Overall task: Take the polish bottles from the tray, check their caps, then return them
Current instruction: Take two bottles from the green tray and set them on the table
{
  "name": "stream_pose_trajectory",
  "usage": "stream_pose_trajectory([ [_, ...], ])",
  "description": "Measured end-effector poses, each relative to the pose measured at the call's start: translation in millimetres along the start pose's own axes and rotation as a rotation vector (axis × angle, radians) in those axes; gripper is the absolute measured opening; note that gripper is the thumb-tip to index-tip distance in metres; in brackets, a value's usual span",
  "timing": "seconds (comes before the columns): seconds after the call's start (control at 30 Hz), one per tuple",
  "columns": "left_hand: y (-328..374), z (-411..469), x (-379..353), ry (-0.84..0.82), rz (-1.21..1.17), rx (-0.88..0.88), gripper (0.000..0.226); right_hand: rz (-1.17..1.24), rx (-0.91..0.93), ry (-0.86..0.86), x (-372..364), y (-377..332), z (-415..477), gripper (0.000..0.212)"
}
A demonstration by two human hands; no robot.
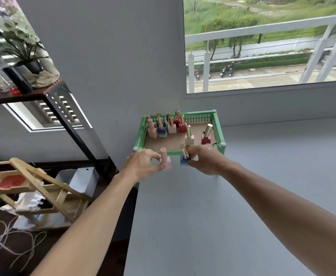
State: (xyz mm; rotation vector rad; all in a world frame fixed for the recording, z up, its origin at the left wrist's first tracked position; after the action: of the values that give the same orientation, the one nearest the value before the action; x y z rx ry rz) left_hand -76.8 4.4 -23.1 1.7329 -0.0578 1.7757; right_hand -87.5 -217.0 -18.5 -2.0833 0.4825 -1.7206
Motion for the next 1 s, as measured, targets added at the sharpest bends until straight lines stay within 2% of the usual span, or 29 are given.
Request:
stream_pose_trajectory([
  [0.1,-6.6,-15.1,-20.0,-0.008,0.008,0.027,0.026,0.012,-0.056,-0.029,-16.2,16.3,-11.4,0.012],
  [0.67,-35.9,-58.4,-104.2,-0.143,-0.054,0.126,0.04,0.078,-0.236,-0.168,-109.2,65.8,-26.0,0.011],
  [1.0,-49.9,-55.9,-111.0,-0.181,-0.093,0.115,0.027,0.104,-0.281,-0.16,-121.4,70.9,-20.8,0.013],
])
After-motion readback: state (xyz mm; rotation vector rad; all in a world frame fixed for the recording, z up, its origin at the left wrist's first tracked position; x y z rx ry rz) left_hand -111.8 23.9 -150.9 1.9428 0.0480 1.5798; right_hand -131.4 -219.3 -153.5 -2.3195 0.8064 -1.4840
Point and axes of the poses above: each hand's wrist, its own z-axis towards the middle knuckle, its own x-axis out of the back of the hand, y = z × x, the point moved 1 cm from there along z, towards the middle knuckle, and after that the axes turned 15 degrees about -x, right-handed, at the moved point
